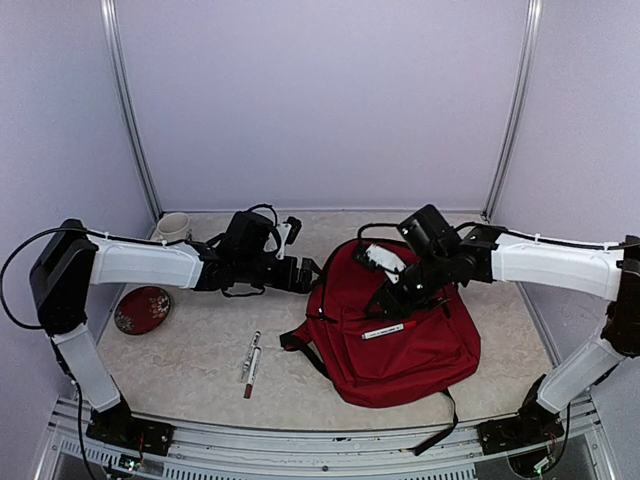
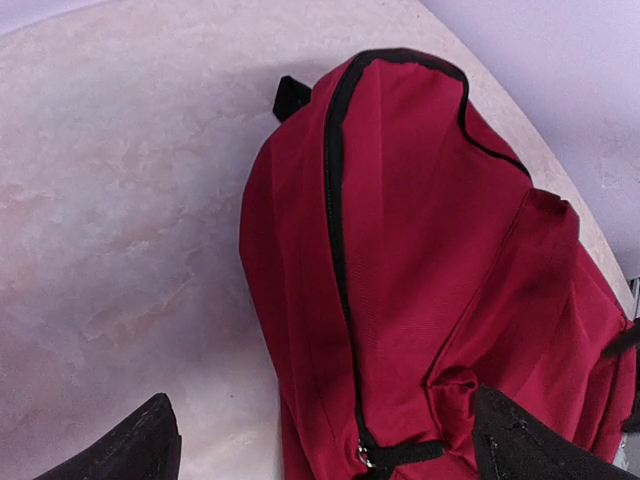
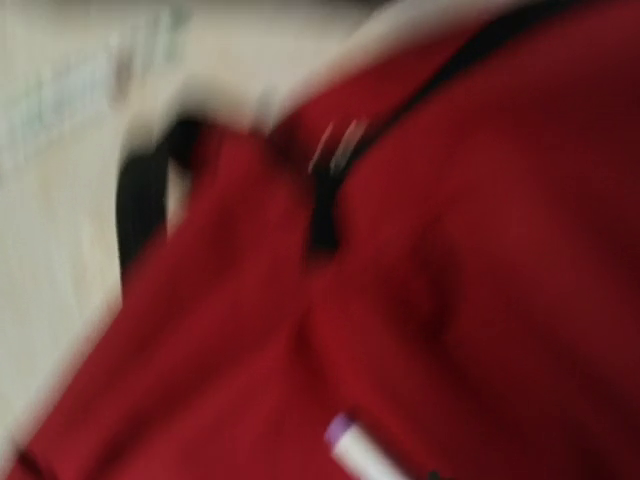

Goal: Pack the student bag
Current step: Pick up the pen from the student bag.

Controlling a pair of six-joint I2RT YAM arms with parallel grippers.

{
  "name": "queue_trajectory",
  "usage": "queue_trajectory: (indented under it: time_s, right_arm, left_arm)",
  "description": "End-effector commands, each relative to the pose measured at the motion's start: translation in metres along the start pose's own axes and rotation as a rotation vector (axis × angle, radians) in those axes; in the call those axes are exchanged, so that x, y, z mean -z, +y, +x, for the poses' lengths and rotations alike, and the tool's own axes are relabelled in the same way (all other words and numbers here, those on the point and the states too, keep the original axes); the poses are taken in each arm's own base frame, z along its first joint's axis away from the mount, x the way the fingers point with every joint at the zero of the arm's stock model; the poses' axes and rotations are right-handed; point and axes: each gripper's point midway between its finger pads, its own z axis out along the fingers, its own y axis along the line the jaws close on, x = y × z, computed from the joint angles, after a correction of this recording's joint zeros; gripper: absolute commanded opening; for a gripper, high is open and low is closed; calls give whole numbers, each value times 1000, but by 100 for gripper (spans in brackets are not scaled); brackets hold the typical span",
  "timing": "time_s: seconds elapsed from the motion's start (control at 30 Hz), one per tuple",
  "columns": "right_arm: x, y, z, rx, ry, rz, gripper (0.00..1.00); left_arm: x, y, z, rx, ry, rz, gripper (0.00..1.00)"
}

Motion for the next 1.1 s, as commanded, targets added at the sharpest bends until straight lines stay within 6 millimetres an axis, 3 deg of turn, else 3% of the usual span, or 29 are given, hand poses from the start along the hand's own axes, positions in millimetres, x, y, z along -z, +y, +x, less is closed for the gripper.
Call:
queue_trajectory:
  time_s: [0.0, 0.17, 0.5, 0.63, 0.73, 0.93, 1.07]
  right_arm:
    - [-16, 12, 54, 349, 241, -17, 47]
    - [-39, 2, 63, 494, 320, 12, 48]
    - [-62, -30, 73, 532, 400, 81, 45]
    - [-69, -36, 75, 512, 416, 76, 41]
    - [-76, -36, 82, 515, 435, 63, 29]
    - [-80, -41, 86, 523, 454, 76, 6]
    - [-71, -41, 79, 525, 447, 87, 0]
  left_arm:
    - [-35, -11, 14, -9, 94, 76, 99]
    - [-55, -9, 22, -16, 108, 98, 99]
    - [-72, -7, 34, -45, 140, 138, 93]
    - [-74, -6, 35, -41, 142, 152, 84]
    - [-75, -6, 35, -47, 143, 154, 75]
    - [-75, -5, 33, -56, 143, 152, 46]
    - [-74, -1, 29, -58, 136, 143, 30]
